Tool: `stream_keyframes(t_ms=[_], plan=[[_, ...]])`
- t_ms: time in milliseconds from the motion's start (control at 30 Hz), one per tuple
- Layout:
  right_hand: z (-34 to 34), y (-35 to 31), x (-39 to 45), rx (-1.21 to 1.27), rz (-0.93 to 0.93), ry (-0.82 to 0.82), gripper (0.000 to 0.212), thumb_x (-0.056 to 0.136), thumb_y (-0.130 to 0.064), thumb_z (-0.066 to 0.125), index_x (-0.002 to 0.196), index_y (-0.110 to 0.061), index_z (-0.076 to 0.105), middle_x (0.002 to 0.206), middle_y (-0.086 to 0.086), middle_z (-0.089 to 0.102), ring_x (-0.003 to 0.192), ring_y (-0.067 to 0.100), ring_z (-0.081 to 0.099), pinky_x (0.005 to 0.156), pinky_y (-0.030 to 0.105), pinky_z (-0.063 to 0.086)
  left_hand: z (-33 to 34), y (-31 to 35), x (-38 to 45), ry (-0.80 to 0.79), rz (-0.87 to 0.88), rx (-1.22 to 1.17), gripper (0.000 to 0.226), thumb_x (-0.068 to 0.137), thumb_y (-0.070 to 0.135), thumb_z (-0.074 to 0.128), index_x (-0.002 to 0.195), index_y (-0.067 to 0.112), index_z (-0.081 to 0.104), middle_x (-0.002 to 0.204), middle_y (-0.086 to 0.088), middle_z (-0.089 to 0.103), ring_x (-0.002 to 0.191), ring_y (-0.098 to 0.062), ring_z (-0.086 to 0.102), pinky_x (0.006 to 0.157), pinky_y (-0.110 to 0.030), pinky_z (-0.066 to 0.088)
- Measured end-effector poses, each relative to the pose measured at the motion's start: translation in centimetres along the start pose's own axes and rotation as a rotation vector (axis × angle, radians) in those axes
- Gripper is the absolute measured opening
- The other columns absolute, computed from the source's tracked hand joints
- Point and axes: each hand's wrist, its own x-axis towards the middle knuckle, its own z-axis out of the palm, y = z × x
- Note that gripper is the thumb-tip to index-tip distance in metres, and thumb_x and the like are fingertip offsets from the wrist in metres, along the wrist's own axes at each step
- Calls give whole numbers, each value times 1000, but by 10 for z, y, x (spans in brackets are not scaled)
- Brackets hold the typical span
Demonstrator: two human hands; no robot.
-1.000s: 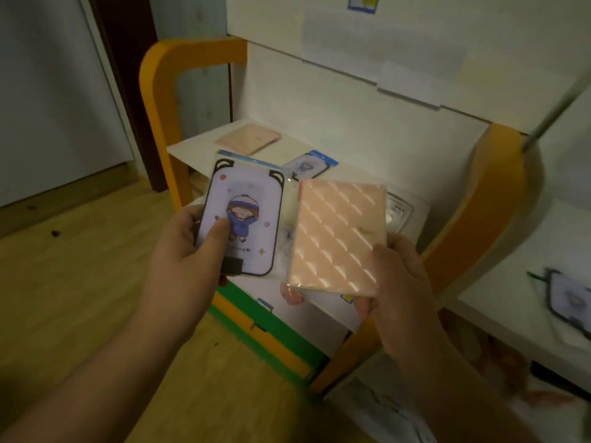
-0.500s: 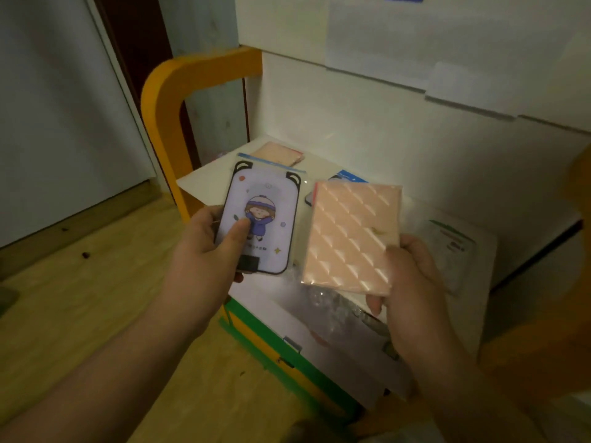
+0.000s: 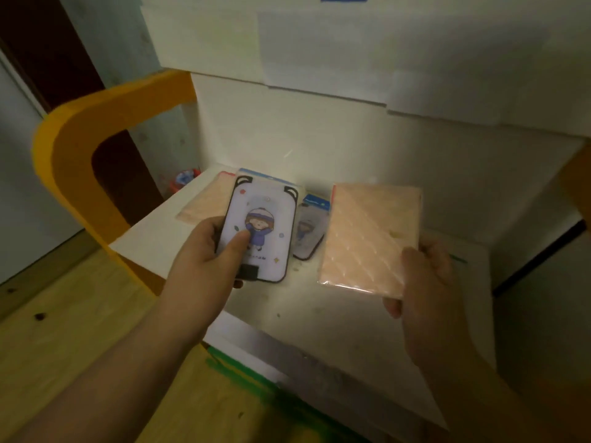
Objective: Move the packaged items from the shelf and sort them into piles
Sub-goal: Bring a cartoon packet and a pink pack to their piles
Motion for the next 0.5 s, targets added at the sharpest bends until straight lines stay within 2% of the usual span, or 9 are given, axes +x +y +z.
stream_keyframes(t_ms=[133, 233, 300, 367, 500], plan=[[-5, 8, 3, -12, -12, 66, 17, 101, -17, 45, 106, -26, 59, 84, 3, 63, 57, 14, 51, 40, 21, 39, 24, -17, 28, -106, 40, 75, 22, 96, 38, 56, 114, 26, 55, 97, 11, 68, 80, -9, 68, 49, -16, 51], [-5, 13, 3, -5, -36, 96, 17, 101, -16, 44, 110, -19, 58, 81, 8, 58, 50, 12, 46, 39, 21, 36, 38, -30, 52, -185, 77, 129, 26, 95, 40, 56, 116, 24, 57, 100, 8, 68, 83, -9, 68, 61, -28, 58], [-4, 16, 2, -22, -54, 142, 17, 102, -17, 43, 111, -17, 57, 81, 9, 57, 50, 12, 45, 39, 22, 36, 48, -35, 71, -208, 124, 178, 28, 96, 39, 56, 117, 21, 57, 101, 7, 66, 87, -11, 65, 70, -30, 55], [0, 18, -1, -32, -58, 189, 17, 103, -18, 41, 111, -14, 56, 81, 8, 56, 49, 10, 45, 39, 22, 36, 56, -36, 92, -233, 159, 244, 33, 96, 40, 54, 119, 18, 56, 102, 4, 64, 90, -14, 62, 66, -24, 47], [14, 20, -11, -28, -42, 252, 17, 104, -17, 41, 108, -12, 57, 78, 7, 57, 47, 8, 46, 38, 21, 36, 71, -45, 125, -348, 186, 335, 43, 97, 39, 52, 130, 11, 51, 111, -3, 62, 97, -21, 61, 77, -34, 49]])
